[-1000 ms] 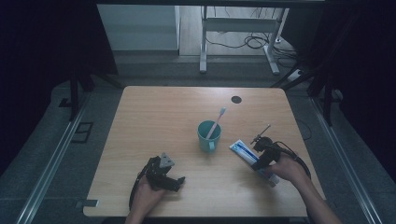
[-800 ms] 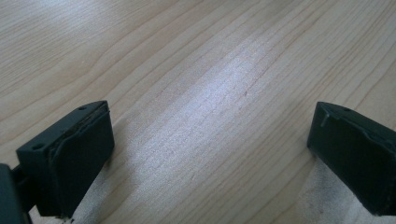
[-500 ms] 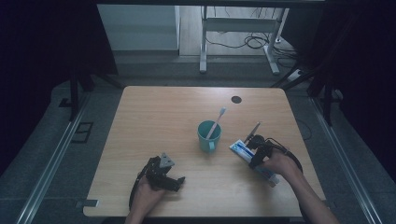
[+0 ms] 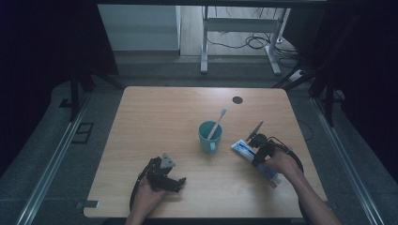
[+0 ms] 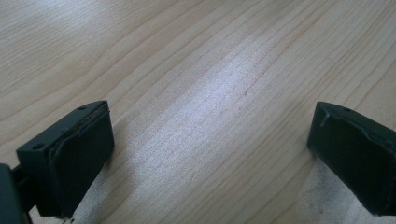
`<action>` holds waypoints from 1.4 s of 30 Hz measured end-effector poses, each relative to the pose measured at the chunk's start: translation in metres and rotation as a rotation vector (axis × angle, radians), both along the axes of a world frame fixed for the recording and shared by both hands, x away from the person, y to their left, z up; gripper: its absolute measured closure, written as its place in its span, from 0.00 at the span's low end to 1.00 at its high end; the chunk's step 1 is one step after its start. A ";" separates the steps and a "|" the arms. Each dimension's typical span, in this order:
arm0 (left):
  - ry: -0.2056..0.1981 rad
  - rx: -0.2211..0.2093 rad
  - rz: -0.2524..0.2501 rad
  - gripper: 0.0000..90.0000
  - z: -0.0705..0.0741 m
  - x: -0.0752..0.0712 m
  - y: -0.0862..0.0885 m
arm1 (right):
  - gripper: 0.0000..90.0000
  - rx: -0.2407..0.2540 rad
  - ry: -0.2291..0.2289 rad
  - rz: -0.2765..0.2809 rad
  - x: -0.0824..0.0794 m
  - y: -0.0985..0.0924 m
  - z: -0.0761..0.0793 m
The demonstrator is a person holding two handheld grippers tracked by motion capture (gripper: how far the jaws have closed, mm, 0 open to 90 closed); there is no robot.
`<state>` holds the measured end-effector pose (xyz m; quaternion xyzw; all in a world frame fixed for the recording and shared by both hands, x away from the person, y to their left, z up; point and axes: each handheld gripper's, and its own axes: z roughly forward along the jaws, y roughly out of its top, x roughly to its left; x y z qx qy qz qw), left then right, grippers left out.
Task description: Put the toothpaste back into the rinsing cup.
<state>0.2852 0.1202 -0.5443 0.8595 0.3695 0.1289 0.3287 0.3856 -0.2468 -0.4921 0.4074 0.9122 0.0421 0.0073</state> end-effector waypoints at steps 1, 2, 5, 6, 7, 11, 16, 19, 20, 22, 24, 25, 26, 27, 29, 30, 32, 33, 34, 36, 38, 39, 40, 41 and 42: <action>0.000 -0.001 0.000 0.01 0.000 0.000 0.000 | 0.74 0.006 -0.002 -0.001 0.000 -0.001 0.000; 0.000 0.000 0.000 0.01 0.000 0.000 0.000 | 0.75 0.013 -0.006 -0.005 -0.001 -0.002 0.001; 0.000 -0.001 -0.001 0.01 0.000 0.000 0.000 | 0.76 0.029 -0.018 -0.010 -0.002 -0.005 0.002; 0.000 0.000 0.000 0.01 0.000 0.000 0.000 | 0.76 0.036 -0.025 -0.011 -0.003 -0.006 0.002; 0.000 0.000 0.000 0.01 0.000 0.000 0.000 | 0.77 0.043 -0.027 -0.012 -0.003 -0.007 0.002; 0.000 -0.001 -0.001 0.01 0.000 0.000 0.000 | 0.78 0.058 -0.049 -0.019 -0.007 -0.010 0.003; 0.001 0.000 -0.001 0.01 0.000 0.000 0.000 | 0.78 0.087 -0.069 -0.028 -0.012 -0.014 0.006; 0.001 0.000 -0.001 0.01 0.000 0.000 0.000 | 0.78 0.103 -0.092 -0.027 -0.015 -0.015 0.010; 0.001 0.000 0.000 0.01 0.000 0.000 0.000 | 0.78 0.109 -0.100 -0.026 -0.016 -0.015 0.011; 0.001 0.000 -0.001 0.01 0.000 0.000 0.000 | 0.78 0.125 -0.115 -0.029 -0.018 -0.016 0.014; 0.001 0.000 -0.001 0.01 0.000 0.000 0.000 | 0.78 0.138 -0.130 -0.027 -0.019 -0.017 0.016; 0.001 0.000 -0.001 0.01 0.000 0.000 0.000 | 0.78 0.147 -0.135 -0.031 -0.020 -0.018 0.018; 0.001 0.000 -0.001 0.01 0.000 0.000 0.000 | 0.78 0.159 -0.144 -0.030 -0.021 -0.019 0.020; 0.002 0.000 -0.001 0.01 0.000 0.000 0.000 | 0.78 0.170 -0.152 -0.030 -0.022 -0.020 0.022; 0.001 0.001 -0.001 0.01 0.000 0.000 0.000 | 0.78 0.186 -0.164 -0.037 -0.023 -0.021 0.025; 0.001 0.000 -0.002 0.01 0.000 0.000 0.000 | 0.78 0.197 -0.174 -0.038 -0.024 -0.022 0.026; 0.001 0.000 -0.001 0.01 0.000 0.000 0.000 | 0.78 0.223 -0.191 -0.042 -0.026 -0.024 0.029; 0.001 0.001 -0.002 0.01 0.000 0.000 0.000 | 0.78 0.233 -0.201 -0.043 -0.026 -0.025 0.031; 0.001 0.000 -0.001 0.01 0.000 0.000 0.000 | 0.78 0.240 -0.207 -0.044 -0.027 -0.025 0.031; 0.001 0.001 0.001 0.01 0.000 0.000 0.000 | 0.78 0.255 -0.226 -0.050 -0.028 -0.027 0.033; 0.001 0.001 0.001 0.01 0.000 0.000 0.000 | 0.78 0.271 -0.243 -0.057 -0.029 -0.027 0.035; 0.001 0.000 0.001 0.01 0.000 0.000 0.000 | 0.78 0.280 -0.250 -0.057 -0.030 -0.028 0.035; 0.001 0.000 0.001 0.01 0.000 0.000 0.000 | 0.78 0.291 -0.258 -0.061 -0.030 -0.028 0.036; 0.001 0.000 0.001 0.01 0.000 0.000 0.000 | 0.78 0.299 -0.266 -0.064 -0.031 -0.029 0.036; 0.001 0.000 0.001 0.01 0.000 0.000 0.000 | 0.78 0.307 -0.274 -0.062 -0.032 -0.029 0.037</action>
